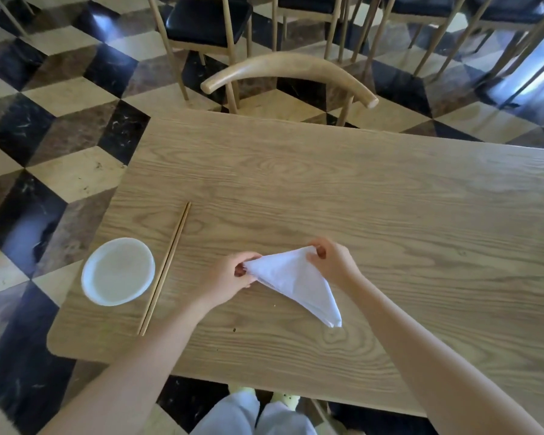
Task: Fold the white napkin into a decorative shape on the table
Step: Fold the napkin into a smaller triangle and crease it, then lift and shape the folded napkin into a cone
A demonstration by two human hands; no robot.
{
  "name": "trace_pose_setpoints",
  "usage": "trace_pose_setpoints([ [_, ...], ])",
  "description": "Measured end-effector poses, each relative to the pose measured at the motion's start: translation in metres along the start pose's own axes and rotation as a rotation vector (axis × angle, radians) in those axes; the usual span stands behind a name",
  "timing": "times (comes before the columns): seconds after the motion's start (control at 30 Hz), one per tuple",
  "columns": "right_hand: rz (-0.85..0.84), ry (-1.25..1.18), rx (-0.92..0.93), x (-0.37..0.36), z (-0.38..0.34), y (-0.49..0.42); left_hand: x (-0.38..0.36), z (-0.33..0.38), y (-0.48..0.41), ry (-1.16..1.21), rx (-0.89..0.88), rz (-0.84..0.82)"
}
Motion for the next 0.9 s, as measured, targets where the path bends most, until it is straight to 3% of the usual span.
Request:
trace_pose_setpoints([
  [0.13,0.090,-0.070,0.010,0.000,0.002,0.014,0.003,-0.010,-0.008,-0.150,-0.054,0.031],
  [0.3,0.161,-0.019,0.059,-0.004,0.006,0.066,0.014,-0.020,-0.009,0.001,0.003,0.175],
  [0.43,0.249,0.138,0.122,-0.018,0.012,0.109,0.012,-0.022,-0.011,0.084,0.003,0.199],
  [0.57,0.393,0.120,0.146,-0.016,0.019,0.127,0.013,-0.020,-0.013,0.068,-0.010,0.227],
  [0.9,0.393,0.092,0.313,-0.025,0.024,0.136,0.021,-0.009,-0.015,-0.028,-0.018,0.311],
])
Point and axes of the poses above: each hand's wrist, its own y-axis away from the middle knuckle, its own x-axis out of the back of the hand, z = x × y, the point moved 10 cm from there along -y, towards the middle knuckle, and after that the axes turned 8 degrees about x, right-handed, at the moved point
